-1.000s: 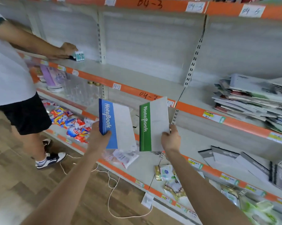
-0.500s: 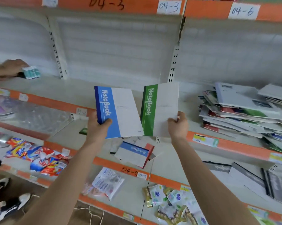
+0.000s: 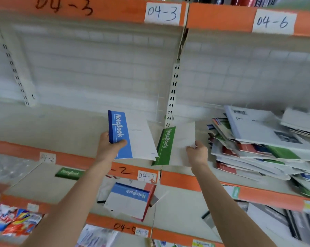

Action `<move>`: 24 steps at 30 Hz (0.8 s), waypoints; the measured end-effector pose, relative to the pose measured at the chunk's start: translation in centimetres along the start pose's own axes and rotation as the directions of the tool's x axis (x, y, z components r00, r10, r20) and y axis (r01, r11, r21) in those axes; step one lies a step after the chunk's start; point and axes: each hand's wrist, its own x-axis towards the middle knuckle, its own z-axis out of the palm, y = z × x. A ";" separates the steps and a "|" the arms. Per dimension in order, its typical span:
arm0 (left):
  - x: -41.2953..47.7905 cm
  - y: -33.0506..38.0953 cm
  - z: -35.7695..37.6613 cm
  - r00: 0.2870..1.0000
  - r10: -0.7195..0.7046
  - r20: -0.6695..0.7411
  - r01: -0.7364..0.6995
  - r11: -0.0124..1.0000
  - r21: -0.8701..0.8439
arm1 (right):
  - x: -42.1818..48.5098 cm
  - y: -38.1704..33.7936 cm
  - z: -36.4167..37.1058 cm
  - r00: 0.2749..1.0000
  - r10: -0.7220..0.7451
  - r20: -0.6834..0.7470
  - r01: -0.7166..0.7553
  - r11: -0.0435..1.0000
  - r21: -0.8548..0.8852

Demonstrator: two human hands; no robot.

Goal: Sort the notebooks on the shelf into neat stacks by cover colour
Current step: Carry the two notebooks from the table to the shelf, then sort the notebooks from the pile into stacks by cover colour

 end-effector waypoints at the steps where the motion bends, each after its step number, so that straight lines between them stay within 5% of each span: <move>1: 0.7 -0.3 0.1 1.000 0.002 0.024 -0.002 1.000 0.016 | 0.3 0.2 0.1 1.000 0.005 -0.005 -0.005 1.000 -0.008; 6: 4.4 -1.9 0.5 0.989 -0.064 0.136 0.053 0.995 0.081 | 1.1 0.4 0.7 0.999 0.018 -0.047 -0.024 0.993 -0.119; 11: 7.7 -4.5 0.8 0.966 -0.158 0.203 0.063 0.910 0.410 | 1.6 1.1 1.1 0.995 0.093 0.046 -0.064 0.899 -0.433; 13: 8.2 -5.4 0.9 0.951 -0.190 0.242 0.013 0.810 0.586 | 1.4 1.2 1.5 0.991 0.105 0.077 -0.034 0.780 -0.624; 16: 8.1 -5.5 1.1 0.947 -0.149 0.284 -0.175 0.502 0.847 | 0.8 0.9 2.3 0.997 0.053 0.061 0.020 0.573 -0.820; 18: 7.3 -5.2 1.7 0.936 -0.077 0.343 -0.300 0.336 0.893 | 0.5 0.9 3.0 0.995 -0.028 0.096 0.096 0.523 -0.847; 24: 4.9 -5.4 3.5 0.807 -0.206 0.554 -0.475 0.332 0.815 | -0.5 1.1 4.7 0.954 -0.007 0.301 0.269 0.463 -0.844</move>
